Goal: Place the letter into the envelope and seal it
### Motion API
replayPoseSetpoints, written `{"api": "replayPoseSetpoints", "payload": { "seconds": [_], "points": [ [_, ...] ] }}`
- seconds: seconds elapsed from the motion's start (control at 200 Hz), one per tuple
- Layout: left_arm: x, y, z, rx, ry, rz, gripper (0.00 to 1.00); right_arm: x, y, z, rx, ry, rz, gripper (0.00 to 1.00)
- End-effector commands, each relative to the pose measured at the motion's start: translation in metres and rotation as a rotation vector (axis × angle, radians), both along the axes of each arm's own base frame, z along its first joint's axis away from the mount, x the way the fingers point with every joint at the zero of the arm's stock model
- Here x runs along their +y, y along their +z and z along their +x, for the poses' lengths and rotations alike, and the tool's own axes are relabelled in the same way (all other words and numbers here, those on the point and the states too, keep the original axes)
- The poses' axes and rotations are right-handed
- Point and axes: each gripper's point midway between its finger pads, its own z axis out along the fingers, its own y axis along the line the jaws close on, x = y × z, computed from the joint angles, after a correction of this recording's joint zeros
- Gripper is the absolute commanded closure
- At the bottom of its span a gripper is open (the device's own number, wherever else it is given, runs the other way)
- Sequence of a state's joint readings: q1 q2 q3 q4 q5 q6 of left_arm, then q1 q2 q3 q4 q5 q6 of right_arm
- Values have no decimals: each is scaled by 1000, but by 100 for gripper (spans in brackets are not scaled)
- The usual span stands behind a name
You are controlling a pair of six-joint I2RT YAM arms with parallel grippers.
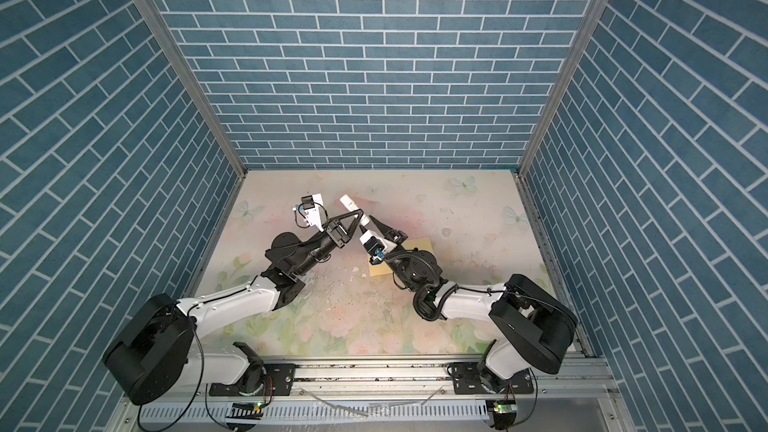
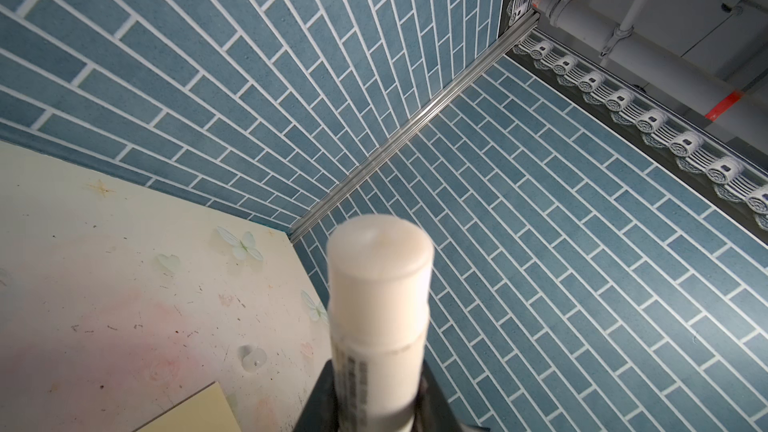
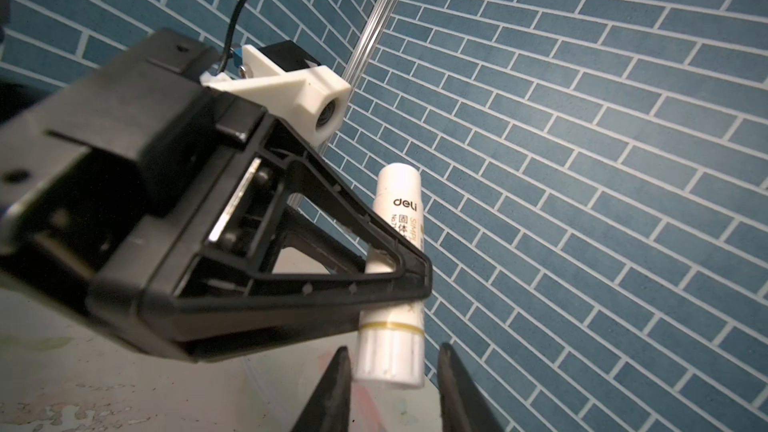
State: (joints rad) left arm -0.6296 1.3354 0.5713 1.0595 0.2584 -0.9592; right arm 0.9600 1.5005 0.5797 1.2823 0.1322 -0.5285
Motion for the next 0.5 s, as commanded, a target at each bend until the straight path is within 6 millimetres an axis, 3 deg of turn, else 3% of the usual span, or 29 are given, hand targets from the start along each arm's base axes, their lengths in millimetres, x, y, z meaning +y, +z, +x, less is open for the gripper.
{"api": "replayPoseSetpoints", "payload": {
  "seconds": [0.0,0.08,0.29,0.395,0.495],
  "points": [
    [0,4,-3,-16,-8,-9,100,1,26,2,-59,-27,56,69],
    [0,3,-4,-15,-9,-8,100,1,26,2,-59,-26,63,70],
    [-2,3,-3,-14,-14,-8,100,2,35,1,-30,-1,114,90],
    [-2,2,-4,-16,-16,-4,100,1,43,-2,37,59,176,100],
    [-3,3,-4,-23,-21,-3,100,-8,52,1,184,175,294,100]
  ]
}}
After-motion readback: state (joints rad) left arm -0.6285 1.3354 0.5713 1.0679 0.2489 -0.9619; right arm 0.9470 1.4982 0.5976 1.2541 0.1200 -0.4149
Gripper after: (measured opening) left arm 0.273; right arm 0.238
